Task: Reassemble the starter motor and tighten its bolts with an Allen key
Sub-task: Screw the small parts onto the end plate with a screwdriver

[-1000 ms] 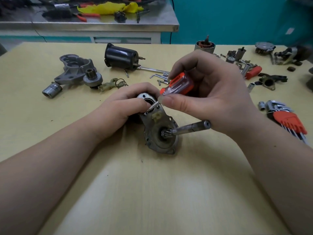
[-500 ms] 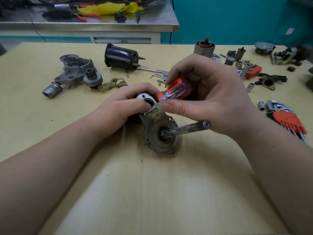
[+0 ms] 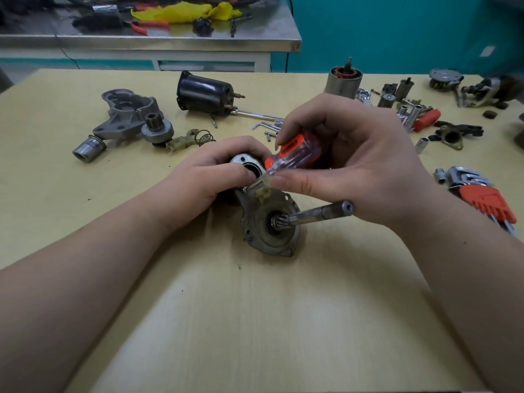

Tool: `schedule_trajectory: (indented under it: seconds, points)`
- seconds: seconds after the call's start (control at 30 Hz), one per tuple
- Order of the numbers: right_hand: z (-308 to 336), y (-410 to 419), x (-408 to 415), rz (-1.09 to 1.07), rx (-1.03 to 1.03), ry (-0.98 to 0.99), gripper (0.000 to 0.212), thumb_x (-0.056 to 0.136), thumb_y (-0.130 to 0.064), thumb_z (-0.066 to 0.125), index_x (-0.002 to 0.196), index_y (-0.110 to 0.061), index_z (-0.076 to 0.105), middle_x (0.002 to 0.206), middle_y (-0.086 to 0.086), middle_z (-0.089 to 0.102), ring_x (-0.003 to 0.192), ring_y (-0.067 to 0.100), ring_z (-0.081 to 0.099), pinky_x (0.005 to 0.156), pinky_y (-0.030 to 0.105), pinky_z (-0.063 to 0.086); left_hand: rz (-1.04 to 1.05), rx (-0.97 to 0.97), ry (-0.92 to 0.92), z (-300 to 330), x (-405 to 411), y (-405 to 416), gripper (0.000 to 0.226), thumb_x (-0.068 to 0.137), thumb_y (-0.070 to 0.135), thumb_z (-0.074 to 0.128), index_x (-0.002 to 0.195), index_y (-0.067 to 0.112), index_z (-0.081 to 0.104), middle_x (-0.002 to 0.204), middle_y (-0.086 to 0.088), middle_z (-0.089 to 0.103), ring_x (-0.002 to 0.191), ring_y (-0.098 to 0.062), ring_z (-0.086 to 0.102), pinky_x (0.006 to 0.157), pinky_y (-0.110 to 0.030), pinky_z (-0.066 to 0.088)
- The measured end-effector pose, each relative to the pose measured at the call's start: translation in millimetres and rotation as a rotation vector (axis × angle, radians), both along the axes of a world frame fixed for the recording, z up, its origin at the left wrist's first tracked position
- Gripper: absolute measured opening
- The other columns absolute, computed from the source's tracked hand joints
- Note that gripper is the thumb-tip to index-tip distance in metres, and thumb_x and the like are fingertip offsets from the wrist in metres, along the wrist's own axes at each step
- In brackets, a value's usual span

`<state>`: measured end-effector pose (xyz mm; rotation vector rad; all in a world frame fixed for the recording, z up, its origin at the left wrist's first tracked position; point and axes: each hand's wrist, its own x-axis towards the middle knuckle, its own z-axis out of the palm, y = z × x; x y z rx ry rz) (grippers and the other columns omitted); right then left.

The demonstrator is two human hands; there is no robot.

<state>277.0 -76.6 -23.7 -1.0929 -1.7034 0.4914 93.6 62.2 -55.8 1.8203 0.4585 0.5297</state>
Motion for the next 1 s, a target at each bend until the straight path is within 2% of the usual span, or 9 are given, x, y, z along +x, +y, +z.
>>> schedule_trajectory:
  seconds: [0.17, 0.27, 0.43, 0.53, 0.6, 0.63, 0.73, 0.93, 1.0]
  points:
    - [2, 0, 0, 0.033, -0.001, -0.016, 0.043, 0.083, -0.004, 0.085, 0.121, -0.014, 0.067, 0.107, 0.005, 0.074, 0.099, 0.012, 0.073, 0.091, 0.026, 0.058, -0.005, -0.026, 0.009, -3, 0, 1, 0.046, 0.082, 0.01, 0.058, 0.124, -0.007, 0.067, 0.117, -0.038, 0.062, 0.114, -0.059, 0.057, 0.096, -0.06, 0.048]
    - [6, -4, 0, 0.072, -0.055, 0.035, 0.048, 0.086, -0.008, 0.08, 0.131, -0.016, 0.063, 0.11, -0.008, 0.075, 0.106, 0.009, 0.075, 0.094, 0.025, 0.059, -0.007, 0.002, 0.019, -1, 0, 0, 0.047, 0.085, 0.01, 0.058, 0.128, -0.008, 0.066, 0.123, -0.037, 0.064, 0.119, -0.058, 0.058, 0.103, -0.075, 0.044]
    - [15, -13, 7, 0.074, -0.154, 0.023, 0.037, 0.1, -0.01, 0.065, 0.137, -0.012, 0.064, 0.087, -0.019, 0.07, 0.075, 0.01, 0.064, 0.067, 0.024, 0.052, 0.019, 0.064, 0.048, 0, -1, 0, 0.043, 0.089, 0.011, 0.058, 0.127, -0.006, 0.067, 0.123, -0.034, 0.066, 0.119, -0.056, 0.06, 0.104, -0.075, 0.043]
    - [18, -13, 5, 0.056, -0.085, -0.048, 0.036, 0.095, -0.012, 0.073, 0.13, -0.009, 0.067, 0.096, -0.004, 0.075, 0.087, 0.015, 0.072, 0.076, 0.025, 0.056, 0.072, 0.116, 0.047, -1, 4, -1, 0.039, 0.101, 0.025, 0.055, 0.126, 0.002, 0.073, 0.123, -0.018, 0.074, 0.122, -0.032, 0.067, 0.11, -0.046, 0.051]
    - [18, -12, 7, 0.003, -0.024, -0.149, 0.029, 0.094, -0.019, 0.079, 0.121, -0.01, 0.075, 0.101, 0.01, 0.072, 0.091, 0.03, 0.071, 0.072, 0.04, 0.058, 0.142, 0.142, 0.046, -1, 10, -7, 0.039, 0.113, 0.041, 0.045, 0.107, 0.033, 0.083, 0.101, 0.019, 0.08, 0.097, 0.011, 0.07, 0.085, -0.004, 0.048]
    - [17, -11, 8, -0.036, 0.0, -0.187, 0.027, 0.093, -0.023, 0.081, 0.116, -0.009, 0.076, 0.104, 0.011, 0.07, 0.093, 0.033, 0.07, 0.071, 0.046, 0.059, 0.205, 0.144, 0.058, 1, 13, -10, 0.048, 0.115, 0.046, 0.04, 0.09, 0.048, 0.081, 0.085, 0.033, 0.075, 0.083, 0.021, 0.065, 0.072, 0.003, 0.042]
    - [8, -8, 5, -0.117, 0.03, -0.14, 0.023, 0.094, -0.018, 0.08, 0.114, -0.01, 0.073, 0.107, 0.014, 0.071, 0.097, 0.033, 0.073, 0.076, 0.05, 0.062, 0.314, 0.136, 0.082, -1, 22, -9, 0.057, 0.115, 0.054, 0.033, 0.081, 0.043, 0.076, 0.071, 0.031, 0.071, 0.067, 0.02, 0.062, 0.063, 0.004, 0.04]
    - [2, 1, 0, -0.259, 0.146, -0.106, 0.033, 0.091, -0.018, 0.081, 0.123, -0.018, 0.071, 0.111, 0.002, 0.075, 0.103, 0.018, 0.073, 0.086, 0.034, 0.062, 0.387, 0.11, 0.027, -7, 19, 2, 0.062, 0.112, 0.062, 0.033, 0.083, 0.03, 0.078, 0.068, 0.025, 0.072, 0.064, 0.018, 0.063, 0.057, 0.004, 0.04]
    - [-2, 1, 0, -0.254, 0.133, -0.114, 0.039, 0.094, -0.019, 0.079, 0.132, -0.016, 0.069, 0.121, 0.002, 0.072, 0.112, 0.02, 0.071, 0.09, 0.04, 0.062, 0.387, 0.121, 0.036, -7, 19, 2, 0.065, 0.113, 0.061, 0.032, 0.088, 0.025, 0.08, 0.072, 0.026, 0.074, 0.07, 0.018, 0.065, 0.062, 0.004, 0.039]
